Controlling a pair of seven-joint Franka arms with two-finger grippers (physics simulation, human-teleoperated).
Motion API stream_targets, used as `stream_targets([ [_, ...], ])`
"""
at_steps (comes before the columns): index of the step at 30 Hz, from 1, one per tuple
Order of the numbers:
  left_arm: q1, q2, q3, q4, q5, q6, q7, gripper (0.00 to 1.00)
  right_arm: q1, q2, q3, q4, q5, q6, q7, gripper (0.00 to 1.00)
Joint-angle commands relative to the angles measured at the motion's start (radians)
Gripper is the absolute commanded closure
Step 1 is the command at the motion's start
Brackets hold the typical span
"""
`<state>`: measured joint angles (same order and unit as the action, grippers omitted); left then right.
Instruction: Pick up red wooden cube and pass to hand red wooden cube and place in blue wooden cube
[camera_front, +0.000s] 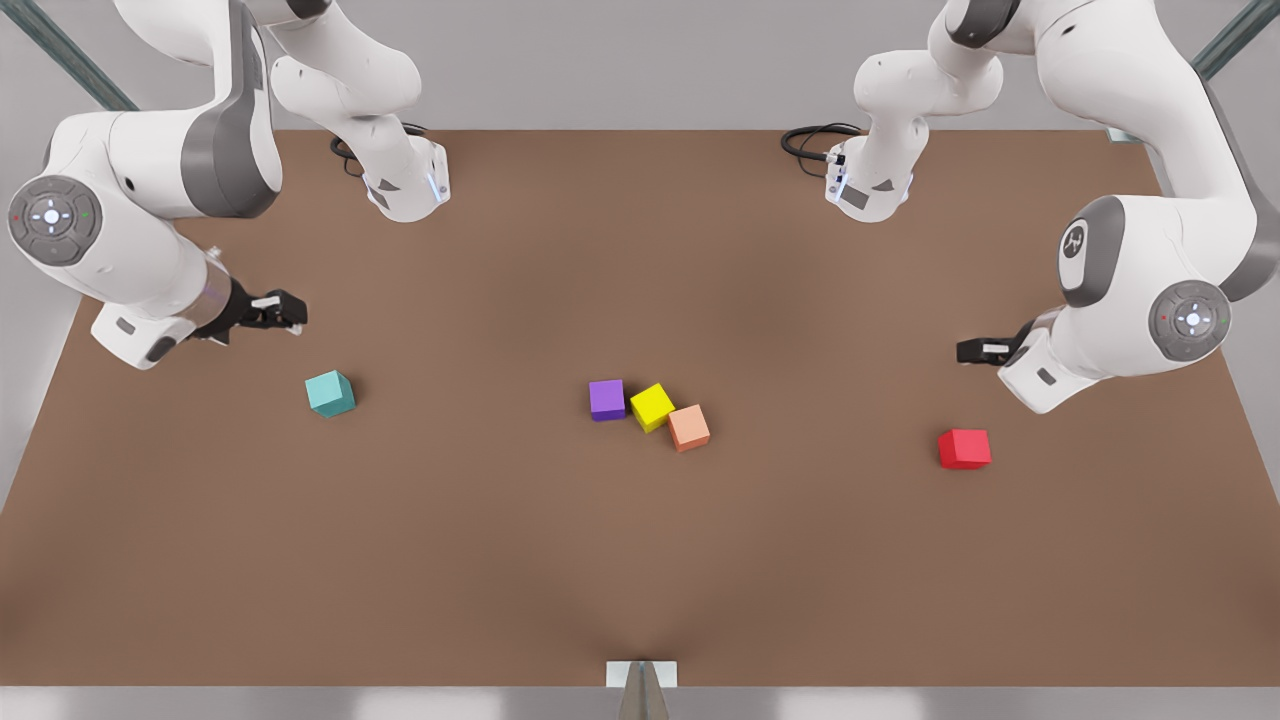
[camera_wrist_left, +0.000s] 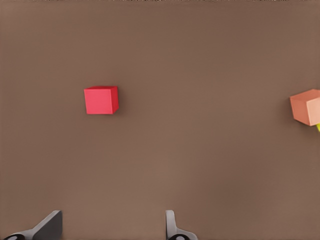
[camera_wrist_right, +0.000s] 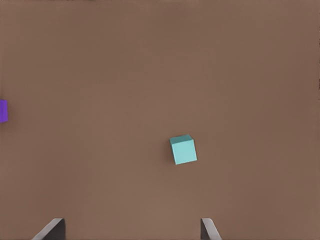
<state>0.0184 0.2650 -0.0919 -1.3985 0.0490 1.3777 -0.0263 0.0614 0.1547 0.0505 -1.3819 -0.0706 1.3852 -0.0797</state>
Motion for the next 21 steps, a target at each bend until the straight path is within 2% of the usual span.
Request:
stream_targets([
  [1, 0.0, -0.001, 0.0, -0.001, 0.0, 0.024, 0.02, 0.0, 0.0, -0.003, 0.0, -0.006, 0.0, 0.049, -0.026, 0.0],
  [3, 0.0, 0.008, 0.003, -0.001, 0.0, 0.032, 0.02, 0.0, -0.002, 0.0, 0.0, -0.006, 0.0, 0.049, -0.028, 0.0],
  [4, 0.015, 0.042, 0.014, -0.001, 0.003, 0.098, 0.023, 0.0, 0.0, 0.0, 0.0, -0.006, 0.002, 0.051, -0.026, 0.0],
  [5, 0.043, 0.137, 0.023, 0.021, 0.006, 0.139, 0.049, 0.0, -0.002, 0.0, 0.0, -0.006, 0.002, 0.051, -0.026, 0.0],
  [6, 0.044, 0.249, 0.077, 0.114, 0.005, 0.158, 0.172, 0.0, -0.002, 0.002, 0.002, -0.006, 0.002, 0.052, -0.028, 0.0],
  [8, 0.052, 0.326, 0.132, 0.105, 0.009, 0.329, 0.328, 0.0, -0.002, 0.002, 0.0, -0.008, 0.002, 0.054, -0.026, 0.0],
  [10, 0.074, 0.359, 0.136, 0.026, 0.006, 0.509, 0.353, 0.0, -0.002, 0.002, 0.0, -0.009, 0.002, 0.054, -0.028, 0.0],
  [12, 0.077, 0.361, 0.136, -0.059, 0.005, 0.606, 0.351, 0.0, -0.002, 0.0, 0.0, -0.016, 0.002, 0.055, -0.026, 0.0],
  [16, 0.077, 0.362, 0.136, -0.169, 0.003, 0.718, 0.347, 0.0, -0.002, -0.003, 0.0, -0.026, 0.009, 0.052, -0.028, 0.0],
  [21, 0.078, 0.378, 0.138, -0.22, 0.002, 0.731, 0.342, 0.0, -0.003, -0.001, 0.0, -0.035, 0.009, 0.06, -0.028, 0.0],
])
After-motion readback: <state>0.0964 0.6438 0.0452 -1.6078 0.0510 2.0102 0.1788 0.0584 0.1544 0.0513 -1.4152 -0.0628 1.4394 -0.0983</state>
